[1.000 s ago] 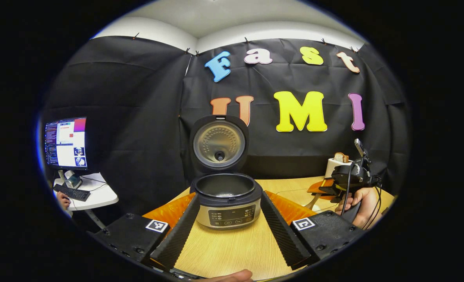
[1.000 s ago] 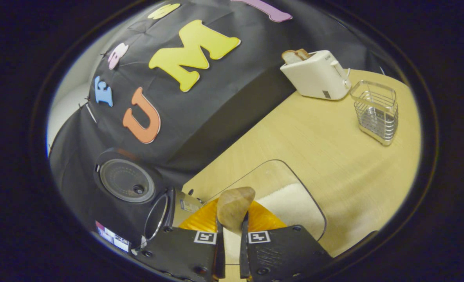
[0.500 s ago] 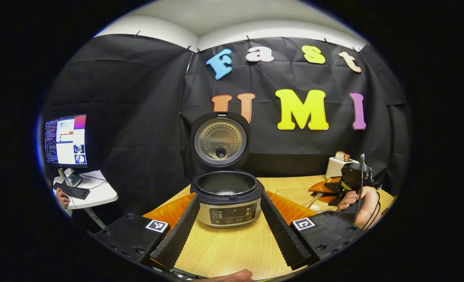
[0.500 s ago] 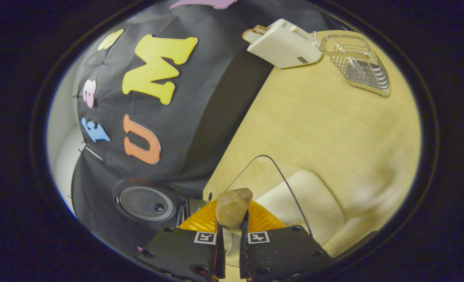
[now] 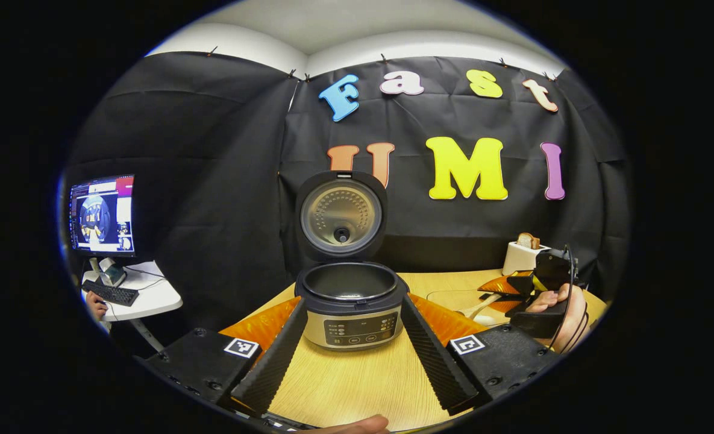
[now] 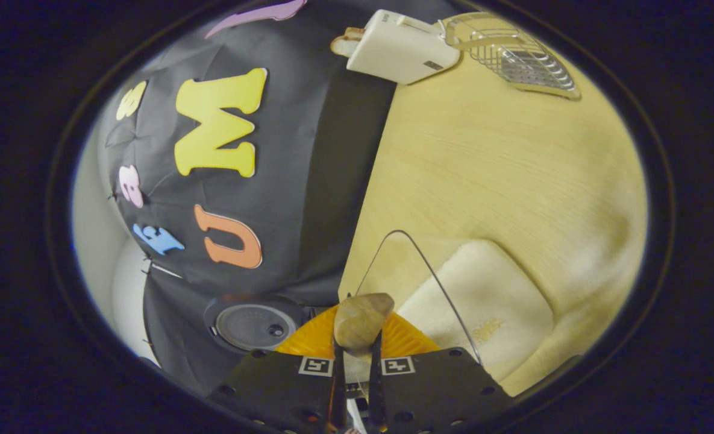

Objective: Close the left gripper, press the button to open the rice cooker; take a wooden spoon from the chopstick holder with the right hand, scoop a spoonful of rice and pour it into the rice cooker, then put the wooden spoon back into the chopstick holder.

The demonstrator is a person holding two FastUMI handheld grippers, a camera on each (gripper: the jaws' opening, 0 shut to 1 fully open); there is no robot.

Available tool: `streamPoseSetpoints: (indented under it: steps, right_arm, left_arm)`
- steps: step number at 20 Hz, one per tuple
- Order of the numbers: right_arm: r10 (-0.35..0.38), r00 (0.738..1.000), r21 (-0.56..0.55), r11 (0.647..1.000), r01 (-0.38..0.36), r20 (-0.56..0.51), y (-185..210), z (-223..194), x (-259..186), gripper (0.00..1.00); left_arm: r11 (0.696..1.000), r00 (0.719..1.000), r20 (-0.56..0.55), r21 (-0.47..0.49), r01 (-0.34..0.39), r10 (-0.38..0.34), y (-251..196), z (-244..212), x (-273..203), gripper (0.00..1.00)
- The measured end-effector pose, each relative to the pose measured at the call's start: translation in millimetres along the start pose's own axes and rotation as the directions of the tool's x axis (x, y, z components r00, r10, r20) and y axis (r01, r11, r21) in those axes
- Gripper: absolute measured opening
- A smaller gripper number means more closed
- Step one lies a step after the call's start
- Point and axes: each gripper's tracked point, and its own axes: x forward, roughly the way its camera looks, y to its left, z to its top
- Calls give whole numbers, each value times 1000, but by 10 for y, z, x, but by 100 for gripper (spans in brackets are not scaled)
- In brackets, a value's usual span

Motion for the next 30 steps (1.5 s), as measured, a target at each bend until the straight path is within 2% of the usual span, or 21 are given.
streamPoseSetpoints:
  steps: [5, 10, 15, 21, 22, 23, 28, 29, 30]
  right_arm:
    - [25, 999, 70, 997, -27, 23, 54, 102, -101, 14]
    - [47, 995, 73, 996, -54, 93, 246, 368, -344, 14]
    - [89, 990, 72, 993, -97, 105, 492, 467, -502, 14]
    - [118, 988, 59, 991, -124, 102, 849, 367, -576, 14]
    - [120, 987, 52, 991, -126, 104, 920, 344, -576, 14]
    - [120, 987, 47, 991, -125, 105, 976, 317, -578, 14]
    - [163, 982, 20, 986, -166, 98, 1390, 161, -576, 14]
    - [167, 981, 14, 986, -169, 99, 1463, 138, -564, 14]
    - [172, 980, 9, 985, -174, 100, 1532, 105, -553, 14]
  left_arm:
    - [1000, 1000, 0, 5, -3, 3, 2, 7, -7, 99]
    - [1000, 1000, 2, 2, -15, 15, 22, 31, -9, 99]
    - [1000, 1000, -6, 9, -29, 29, 58, 12, -4, 99]
    - [999, 999, -3, 1, -43, 43, 219, 27, -31, 99]
    - [999, 999, -12, 8, -47, 47, 249, 6, -39, 96]
    - [998, 998, -16, 17, -52, 53, 285, -9, -37, 99]
    - [996, 996, -34, 38, -87, 88, 450, -52, -35, 99]
    - [995, 995, -36, 38, -93, 94, 496, -59, -46, 96]
    - [994, 994, -35, 37, -101, 102, 547, -61, -57, 99]
